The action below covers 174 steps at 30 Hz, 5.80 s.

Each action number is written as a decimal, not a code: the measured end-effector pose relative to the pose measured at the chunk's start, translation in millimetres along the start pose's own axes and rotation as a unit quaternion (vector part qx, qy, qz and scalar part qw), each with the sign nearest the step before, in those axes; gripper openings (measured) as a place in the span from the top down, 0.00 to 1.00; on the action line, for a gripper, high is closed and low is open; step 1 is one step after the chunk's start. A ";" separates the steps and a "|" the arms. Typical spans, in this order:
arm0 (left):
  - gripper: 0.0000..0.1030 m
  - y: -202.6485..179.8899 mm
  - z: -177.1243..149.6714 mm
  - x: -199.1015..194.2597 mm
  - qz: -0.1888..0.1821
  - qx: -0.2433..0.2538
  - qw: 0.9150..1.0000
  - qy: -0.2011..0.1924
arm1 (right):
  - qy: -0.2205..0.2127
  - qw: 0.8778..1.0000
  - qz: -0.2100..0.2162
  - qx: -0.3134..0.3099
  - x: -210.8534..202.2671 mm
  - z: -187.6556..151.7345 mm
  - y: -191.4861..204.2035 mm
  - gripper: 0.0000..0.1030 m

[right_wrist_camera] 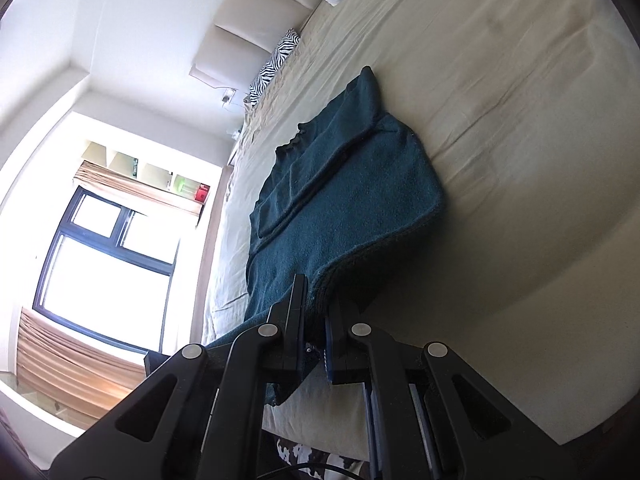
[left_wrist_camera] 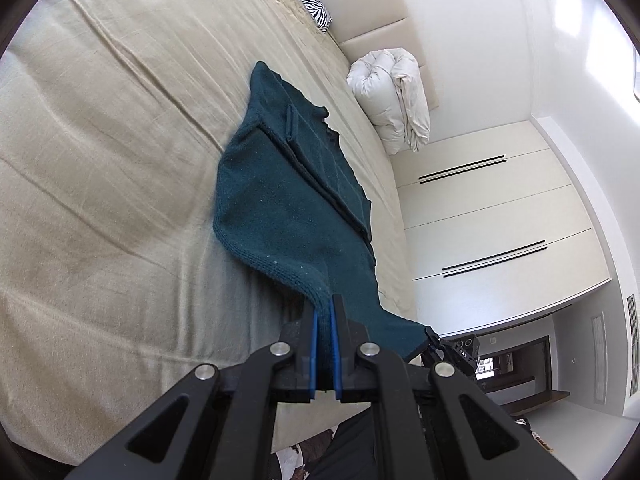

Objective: Fold small clothes

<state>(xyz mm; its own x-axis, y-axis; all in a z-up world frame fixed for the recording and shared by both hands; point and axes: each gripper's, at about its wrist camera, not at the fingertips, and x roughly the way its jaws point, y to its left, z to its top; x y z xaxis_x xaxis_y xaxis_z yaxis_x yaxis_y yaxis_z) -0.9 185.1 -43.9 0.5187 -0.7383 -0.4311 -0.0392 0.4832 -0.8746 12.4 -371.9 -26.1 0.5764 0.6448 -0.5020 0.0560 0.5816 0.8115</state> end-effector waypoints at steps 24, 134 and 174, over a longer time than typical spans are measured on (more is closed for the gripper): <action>0.93 4.2 117.3 41.9 -0.040 -0.071 0.996 -0.048 | -0.056 0.998 -0.002 0.025 63.9 120.5 18.6 0.94; 0.89 39.5 274.2 222.1 0.206 0.077 0.971 -0.093 | -0.077 0.940 -0.313 -0.109 323.4 291.4 -20.3 0.95; 0.33 -53.4 156.7 243.4 0.284 0.261 0.921 -0.043 | 0.059 0.997 0.032 -0.042 349.9 120.5 67.8 0.79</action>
<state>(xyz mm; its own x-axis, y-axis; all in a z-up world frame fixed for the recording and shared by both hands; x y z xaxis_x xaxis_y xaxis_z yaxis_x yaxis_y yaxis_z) 261.3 53.3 -67.4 0.6076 -0.2669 -0.7480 0.0798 0.9576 -0.2769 316.1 -166.6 -110.7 0.4773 0.7329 -0.4848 -0.0495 0.5733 0.8179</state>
